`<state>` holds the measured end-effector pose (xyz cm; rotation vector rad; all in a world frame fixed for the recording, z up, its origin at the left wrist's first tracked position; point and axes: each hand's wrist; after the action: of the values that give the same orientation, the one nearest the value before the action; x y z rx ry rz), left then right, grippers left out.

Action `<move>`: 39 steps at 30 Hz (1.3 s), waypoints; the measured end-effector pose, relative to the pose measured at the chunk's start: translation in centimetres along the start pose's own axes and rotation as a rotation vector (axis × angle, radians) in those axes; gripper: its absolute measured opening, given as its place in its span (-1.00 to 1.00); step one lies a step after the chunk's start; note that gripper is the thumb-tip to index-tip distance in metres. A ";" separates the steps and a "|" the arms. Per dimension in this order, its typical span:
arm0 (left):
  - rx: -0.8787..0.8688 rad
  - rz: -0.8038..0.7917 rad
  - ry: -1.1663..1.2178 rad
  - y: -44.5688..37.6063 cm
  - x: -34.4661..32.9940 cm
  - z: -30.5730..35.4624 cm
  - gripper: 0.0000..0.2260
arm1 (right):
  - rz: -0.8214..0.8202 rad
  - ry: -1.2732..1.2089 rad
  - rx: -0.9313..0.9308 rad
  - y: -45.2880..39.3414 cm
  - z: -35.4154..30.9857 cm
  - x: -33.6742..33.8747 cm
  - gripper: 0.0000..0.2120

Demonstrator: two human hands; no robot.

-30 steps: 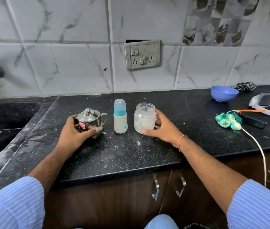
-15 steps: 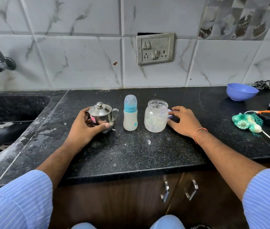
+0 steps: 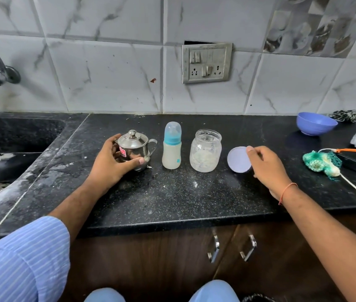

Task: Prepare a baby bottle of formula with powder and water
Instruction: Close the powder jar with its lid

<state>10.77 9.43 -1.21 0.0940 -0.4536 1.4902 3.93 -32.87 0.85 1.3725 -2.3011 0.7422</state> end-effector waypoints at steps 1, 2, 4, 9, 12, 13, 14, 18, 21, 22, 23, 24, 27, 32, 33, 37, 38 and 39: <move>-0.001 0.003 -0.005 0.0 0.0 -0.1 0.10 | -0.014 -0.019 -0.044 0.1 0.0 0.2 -0.65; 0.003 0.005 -0.008 0.1 0.0 0.1 0.10 | -0.045 0.004 -0.076 0.4 -0.1 0.4 -0.61; 0.008 0.012 -0.015 0.2 -0.1 0.1 0.10 | -0.107 0.154 -0.084 0.7 -0.4 0.7 -0.55; 0.013 0.020 -0.018 0.3 0.0 0.0 0.15 | -0.226 0.519 -0.051 0.8 -2.2 1.5 -0.54; 0.009 0.030 -0.008 0.3 0.1 -0.2 0.24 | -0.403 0.653 0.015 1.0 -3.8 1.9 -0.23; 0.008 0.031 -0.004 0.3 0.1 -0.2 0.28 | -0.472 0.722 0.048 1.3 -4.3 1.8 -0.03; 0.008 0.030 -0.001 0.4 0.1 -0.1 0.29 | -0.527 0.795 0.065 1.5 -4.6 1.7 0.09; -0.011 0.022 0.004 0.7 -0.3 0.6 0.23 | -0.543 0.855 0.104 1.1 -5.3 1.6 -0.03; -0.021 0.034 0.002 0.7 -0.5 0.6 0.19 | -0.390 0.702 0.132 0.2 -6.9 2.6 -0.08; -0.023 0.041 -0.003 0.7 -0.5 0.6 0.17 | -0.323 0.592 0.160 -0.4 -7.5 3.0 -0.14; -0.026 0.047 -0.010 0.6 -0.6 0.6 0.15 | -0.267 0.473 0.190 -0.9 -8.4 3.3 -0.22; -0.025 0.050 -0.015 0.6 -0.6 0.5 0.13 | -0.247 0.364 0.215 -1.4 -9.3 3.5 -0.29; -0.021 0.049 -0.013 0.6 -0.5 0.5 0.15 | -0.382 0.254 0.294 -2.8 -12.3 2.8 -0.34; -0.016 0.043 0.041 0.9 -0.4 0.6 0.26 | -0.643 0.598 0.347 -5.0 -14.6 -0.5 -0.31; -0.013 0.042 0.038 0.9 -0.4 0.5 0.27 | -0.680 0.626 0.340 -5.2 -14.7 -1.0 -0.32; -0.020 0.036 0.026 0.6 -0.3 0.2 0.15 | -0.682 0.614 0.358 -5.2 -14.4 -1.4 -0.32; -0.025 0.033 0.032 0.6 -0.3 0.2 0.13 | -0.678 0.629 0.378 -5.1 -14.4 -1.3 -0.32; -0.031 0.031 0.046 0.6 -0.4 0.2 0.11 | -0.680 0.638 0.398 -4.8 -14.4 -1.3 -0.32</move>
<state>10.16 9.07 -1.29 0.0281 -0.4421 1.5123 9.38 -25.16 12.82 1.6294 -1.1363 1.2009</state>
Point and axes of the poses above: each hand's wrist, its own y-axis away from the middle knuckle, its own x-axis out of the back of the hand, z = x × y, and after that the axes turned 3 degrees about -z, right-handed
